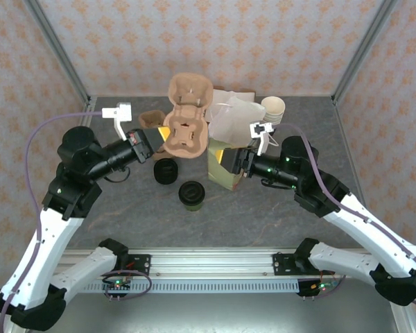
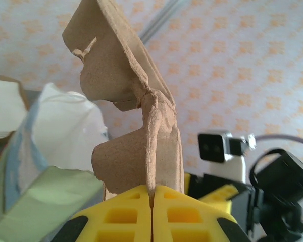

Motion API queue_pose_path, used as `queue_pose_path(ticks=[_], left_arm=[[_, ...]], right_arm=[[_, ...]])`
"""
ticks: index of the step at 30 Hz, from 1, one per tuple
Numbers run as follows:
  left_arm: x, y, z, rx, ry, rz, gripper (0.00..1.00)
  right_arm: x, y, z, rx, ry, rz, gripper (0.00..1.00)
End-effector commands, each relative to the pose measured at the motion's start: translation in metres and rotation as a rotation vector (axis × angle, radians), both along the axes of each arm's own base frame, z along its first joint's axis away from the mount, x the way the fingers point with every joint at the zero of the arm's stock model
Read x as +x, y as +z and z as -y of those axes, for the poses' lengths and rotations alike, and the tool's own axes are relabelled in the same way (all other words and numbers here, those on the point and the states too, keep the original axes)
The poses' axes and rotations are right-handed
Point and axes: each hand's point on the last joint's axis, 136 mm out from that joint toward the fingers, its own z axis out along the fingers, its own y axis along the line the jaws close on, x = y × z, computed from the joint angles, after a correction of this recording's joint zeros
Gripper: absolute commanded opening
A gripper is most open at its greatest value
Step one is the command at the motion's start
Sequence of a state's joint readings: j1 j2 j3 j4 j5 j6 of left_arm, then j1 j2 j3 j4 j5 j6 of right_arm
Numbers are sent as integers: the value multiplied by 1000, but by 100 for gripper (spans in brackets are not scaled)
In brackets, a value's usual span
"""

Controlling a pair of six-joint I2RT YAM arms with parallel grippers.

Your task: Pack the takeout coffee

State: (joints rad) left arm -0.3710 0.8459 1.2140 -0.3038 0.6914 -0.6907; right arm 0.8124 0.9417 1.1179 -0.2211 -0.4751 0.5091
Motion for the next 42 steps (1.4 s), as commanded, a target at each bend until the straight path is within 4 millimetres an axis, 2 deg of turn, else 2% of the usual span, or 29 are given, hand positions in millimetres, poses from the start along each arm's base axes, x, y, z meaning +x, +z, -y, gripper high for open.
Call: queue_pose_path(ticks=[1, 7, 15, 22, 25, 27, 28, 29, 32, 34, 37, 42], left_arm=[[-16, 8, 4, -32, -49, 46, 7], [-21, -2, 7, -51, -66, 20, 7], [-22, -2, 12, -74, -83, 22, 7], [-21, -4, 16, -68, -86, 16, 8], [-20, -8, 17, -57, -87, 8, 9], [-18, -11, 19, -49, -86, 0, 12], [-18, -13, 19, -39, -86, -3, 14], [-18, -15, 20, -21, -86, -5, 18], [-18, -18, 15, 67, -62, -2, 51], [-17, -17, 7, 164, -19, 12, 60], [-21, -4, 2, 286, -24, 78, 67], [-26, 17, 5, 459, -83, 220, 68]], right_arm=[[-14, 49, -3, 113, 79, 138, 59], [-22, 60, -12, 154, 149, 165, 58], [-19, 54, -22, 142, 173, 139, 57], [-17, 53, -25, 139, 176, 130, 41], [-18, 55, -24, 143, 175, 131, 25], [-18, 56, -23, 140, 174, 131, 11], [-19, 57, -22, 140, 176, 137, 2], [-21, 58, -22, 140, 179, 144, 0], [-19, 55, -14, 104, 139, 148, 0], [-15, 51, -7, 54, 93, 141, 0], [-8, 38, 5, -47, 22, 100, 0], [-10, 15, 22, -202, -23, 0, 0]])
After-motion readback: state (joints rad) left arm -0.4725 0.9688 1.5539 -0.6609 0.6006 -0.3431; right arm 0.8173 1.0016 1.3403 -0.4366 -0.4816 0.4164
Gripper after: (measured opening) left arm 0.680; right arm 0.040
